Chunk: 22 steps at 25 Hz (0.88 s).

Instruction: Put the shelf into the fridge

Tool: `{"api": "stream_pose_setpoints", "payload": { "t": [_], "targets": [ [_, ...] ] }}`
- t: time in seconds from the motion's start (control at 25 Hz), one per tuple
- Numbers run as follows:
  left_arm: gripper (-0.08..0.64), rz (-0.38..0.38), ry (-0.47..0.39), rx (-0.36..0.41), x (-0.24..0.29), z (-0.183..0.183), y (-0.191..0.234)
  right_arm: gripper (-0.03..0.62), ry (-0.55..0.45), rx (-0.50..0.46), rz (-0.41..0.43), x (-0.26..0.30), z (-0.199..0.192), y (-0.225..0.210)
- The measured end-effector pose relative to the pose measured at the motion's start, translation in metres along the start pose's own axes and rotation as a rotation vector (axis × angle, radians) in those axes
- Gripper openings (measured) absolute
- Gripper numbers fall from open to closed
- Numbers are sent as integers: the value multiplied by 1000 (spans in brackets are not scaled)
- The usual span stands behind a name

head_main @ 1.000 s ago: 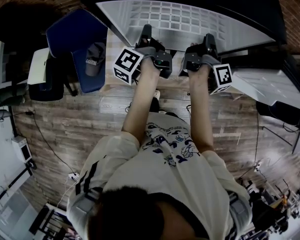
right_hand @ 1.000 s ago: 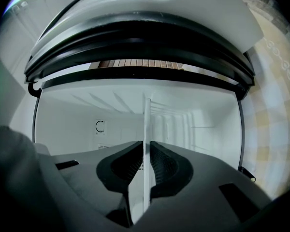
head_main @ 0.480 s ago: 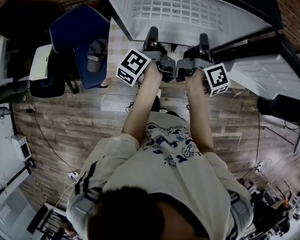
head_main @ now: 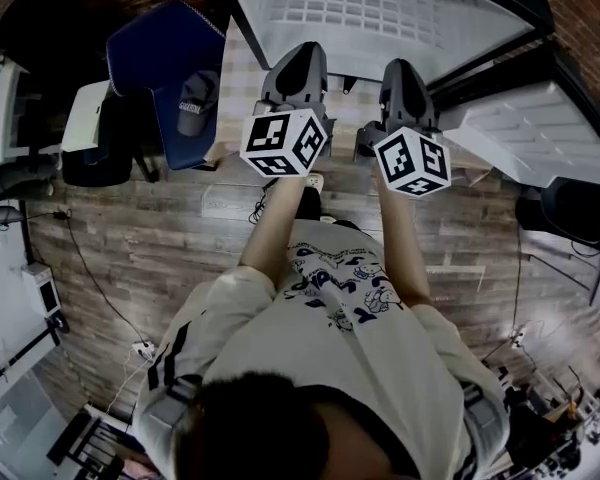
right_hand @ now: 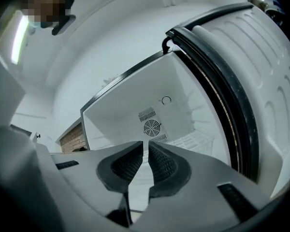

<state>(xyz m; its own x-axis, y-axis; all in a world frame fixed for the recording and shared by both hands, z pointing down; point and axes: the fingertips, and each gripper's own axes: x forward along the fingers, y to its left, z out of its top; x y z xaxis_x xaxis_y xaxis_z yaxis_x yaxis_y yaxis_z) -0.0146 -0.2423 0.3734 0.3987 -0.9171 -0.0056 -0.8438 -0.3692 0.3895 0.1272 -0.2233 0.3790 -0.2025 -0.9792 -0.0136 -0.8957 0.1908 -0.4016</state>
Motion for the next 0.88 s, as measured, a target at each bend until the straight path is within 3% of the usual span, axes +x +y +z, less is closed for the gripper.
{"api": "stream_pose_setpoints", "payload": {
  "t": [0.12,0.36,0.88],
  "targets": [
    [34,7,-5,147,-8,3,-3,49,0,-113,-3,-4,1,8],
    [34,19,-14,273,-25,7,-13,49,-16,-254,-21,-18,9,16],
    [34,3,-30,361,-29,12,-32,48,-20,-300,-19,-29,10,22]
  ]
}}
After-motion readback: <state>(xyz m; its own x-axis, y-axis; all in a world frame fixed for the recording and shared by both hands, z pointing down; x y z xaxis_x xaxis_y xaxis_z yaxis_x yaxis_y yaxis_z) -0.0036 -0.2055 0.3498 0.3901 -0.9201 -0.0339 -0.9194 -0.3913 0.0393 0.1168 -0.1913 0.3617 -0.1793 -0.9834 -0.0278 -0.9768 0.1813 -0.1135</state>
